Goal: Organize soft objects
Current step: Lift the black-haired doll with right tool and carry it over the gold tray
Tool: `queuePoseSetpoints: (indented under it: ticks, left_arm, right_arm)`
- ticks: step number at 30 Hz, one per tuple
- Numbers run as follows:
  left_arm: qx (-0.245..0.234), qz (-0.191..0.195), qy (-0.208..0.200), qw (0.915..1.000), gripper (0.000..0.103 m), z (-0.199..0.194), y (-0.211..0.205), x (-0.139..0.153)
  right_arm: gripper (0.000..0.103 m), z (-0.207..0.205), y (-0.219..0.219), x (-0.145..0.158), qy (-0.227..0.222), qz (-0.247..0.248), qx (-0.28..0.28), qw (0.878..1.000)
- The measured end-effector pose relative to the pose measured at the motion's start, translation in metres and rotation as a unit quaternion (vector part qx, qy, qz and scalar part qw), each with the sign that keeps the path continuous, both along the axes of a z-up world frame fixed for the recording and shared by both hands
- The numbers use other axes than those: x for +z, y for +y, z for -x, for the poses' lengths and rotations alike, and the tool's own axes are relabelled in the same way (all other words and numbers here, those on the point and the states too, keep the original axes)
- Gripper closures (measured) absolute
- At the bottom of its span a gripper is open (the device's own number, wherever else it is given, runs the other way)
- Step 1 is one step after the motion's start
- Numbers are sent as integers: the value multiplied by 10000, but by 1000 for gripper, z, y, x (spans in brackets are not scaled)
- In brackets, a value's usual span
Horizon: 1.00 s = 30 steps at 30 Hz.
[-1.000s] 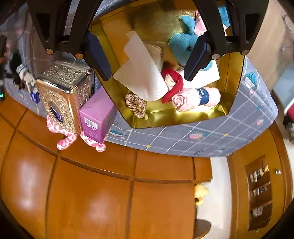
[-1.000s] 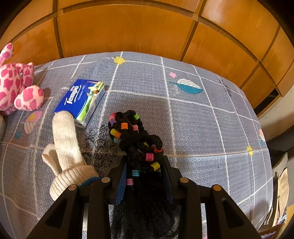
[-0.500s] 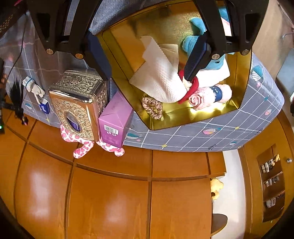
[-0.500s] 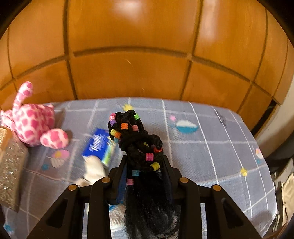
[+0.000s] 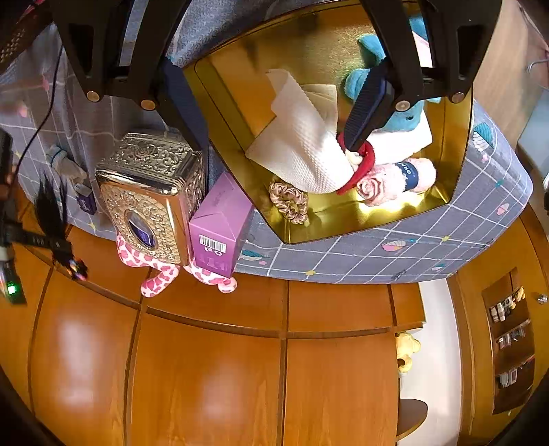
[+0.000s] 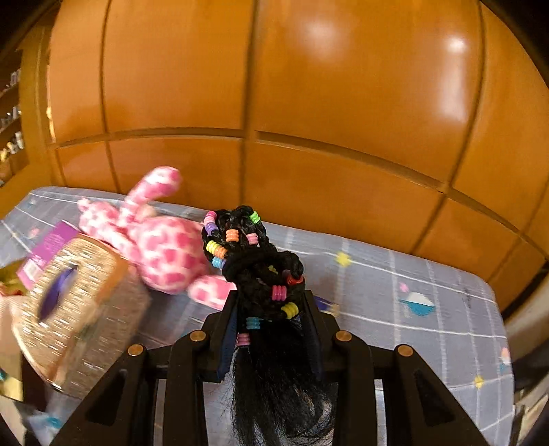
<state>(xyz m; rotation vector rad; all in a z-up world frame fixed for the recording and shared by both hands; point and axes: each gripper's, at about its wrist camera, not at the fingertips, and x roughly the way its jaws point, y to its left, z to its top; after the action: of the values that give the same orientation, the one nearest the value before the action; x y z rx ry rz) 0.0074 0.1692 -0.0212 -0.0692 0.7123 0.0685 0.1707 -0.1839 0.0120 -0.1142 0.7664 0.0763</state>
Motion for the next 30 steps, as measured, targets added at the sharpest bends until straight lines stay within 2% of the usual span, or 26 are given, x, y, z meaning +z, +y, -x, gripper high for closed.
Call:
queuePoseSetpoints:
  ticks: [11,18,24,28,30]
  left_arm:
    - [-35,-84,69,9999,21,-1,4,0]
    - [104,-251,74,9996,21,4,20,0]
    - [283,-187,66,9994,21,6,36,-2]
    - [496,-132,52,9987,21,5,51,-2]
    - [754,-68,14,9971,21,4,69,1]
  right_arm:
    - [69,-8,101,29,-229,-179,1116,9933]
    - [69,4,165,45,-411,-349,2002,9783]
    - [69,28,215,48,-302,-616,2688,9608]
    - [69,43,243,42,4,-830,2972,9512]
    - [69,44,252,38,213,-978,3014,9482]
